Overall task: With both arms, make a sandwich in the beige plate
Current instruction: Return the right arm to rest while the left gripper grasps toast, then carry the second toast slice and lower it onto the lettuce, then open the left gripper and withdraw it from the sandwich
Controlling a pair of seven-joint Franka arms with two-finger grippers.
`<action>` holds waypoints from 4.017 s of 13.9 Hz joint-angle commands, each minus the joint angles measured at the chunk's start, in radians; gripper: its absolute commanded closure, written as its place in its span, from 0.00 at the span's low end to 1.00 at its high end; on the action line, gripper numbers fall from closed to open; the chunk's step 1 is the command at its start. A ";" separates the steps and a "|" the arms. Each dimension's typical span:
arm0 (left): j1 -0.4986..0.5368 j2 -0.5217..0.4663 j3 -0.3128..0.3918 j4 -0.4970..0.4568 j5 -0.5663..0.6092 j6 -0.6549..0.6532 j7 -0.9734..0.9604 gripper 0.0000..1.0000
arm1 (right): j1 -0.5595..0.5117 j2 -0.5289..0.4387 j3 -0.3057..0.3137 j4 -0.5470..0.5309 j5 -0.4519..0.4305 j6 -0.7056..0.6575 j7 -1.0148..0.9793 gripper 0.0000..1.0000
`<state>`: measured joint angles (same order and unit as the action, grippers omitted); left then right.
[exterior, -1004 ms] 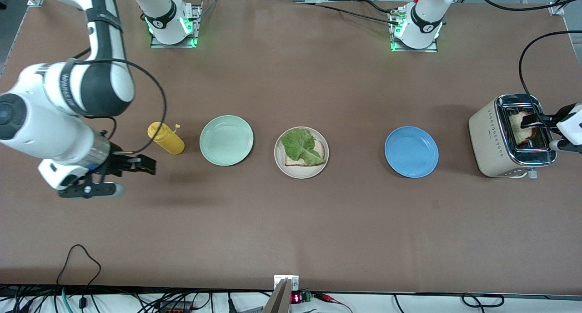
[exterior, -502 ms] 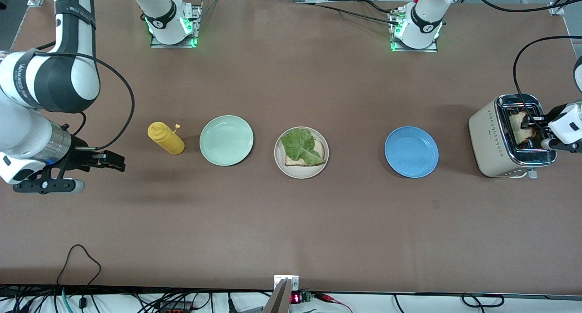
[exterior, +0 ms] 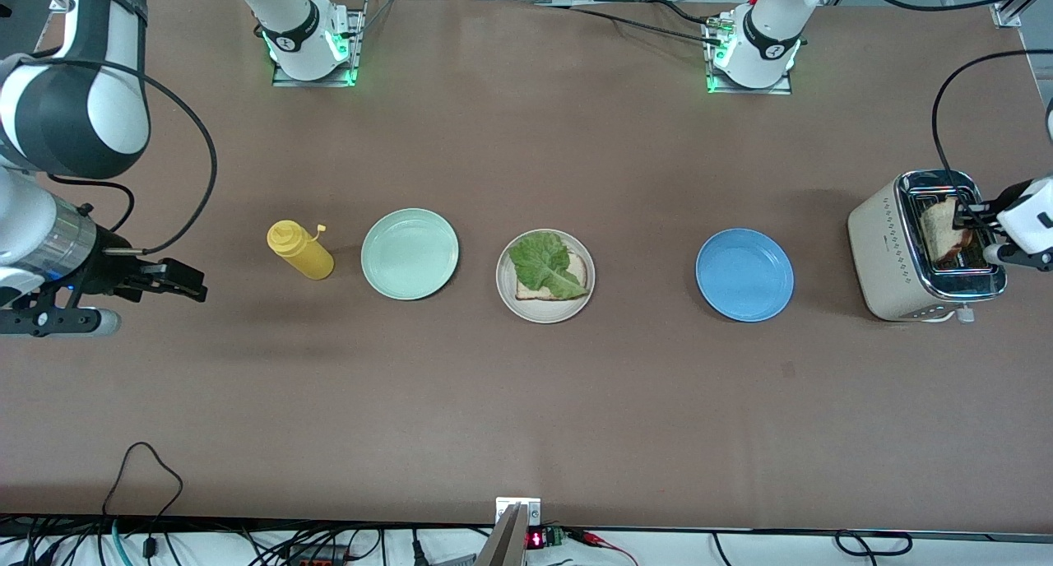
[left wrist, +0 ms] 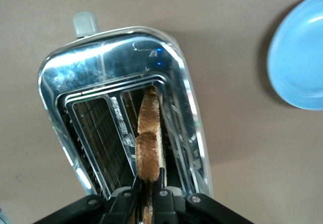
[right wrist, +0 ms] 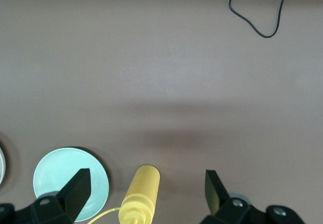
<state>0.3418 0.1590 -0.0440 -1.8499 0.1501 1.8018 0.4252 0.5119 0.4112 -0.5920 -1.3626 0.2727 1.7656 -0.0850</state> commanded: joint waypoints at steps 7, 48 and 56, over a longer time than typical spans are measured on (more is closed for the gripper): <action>-0.010 0.013 -0.333 0.261 0.000 -0.256 0.012 0.99 | -0.363 -0.218 0.429 -0.084 -0.197 -0.092 0.065 0.00; -0.271 0.614 -0.376 0.146 -0.997 0.304 0.432 0.00 | -0.506 -0.451 0.629 -0.274 -0.329 -0.101 0.122 0.00; -0.273 0.415 -0.369 0.140 -0.570 0.269 0.106 0.00 | -0.513 -0.460 0.618 -0.276 -0.241 -0.110 0.126 0.00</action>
<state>0.0760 0.6569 -0.4231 -1.6816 -0.5219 2.0954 0.6107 0.0010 -0.0461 0.0341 -1.6497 0.0035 1.6748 0.0439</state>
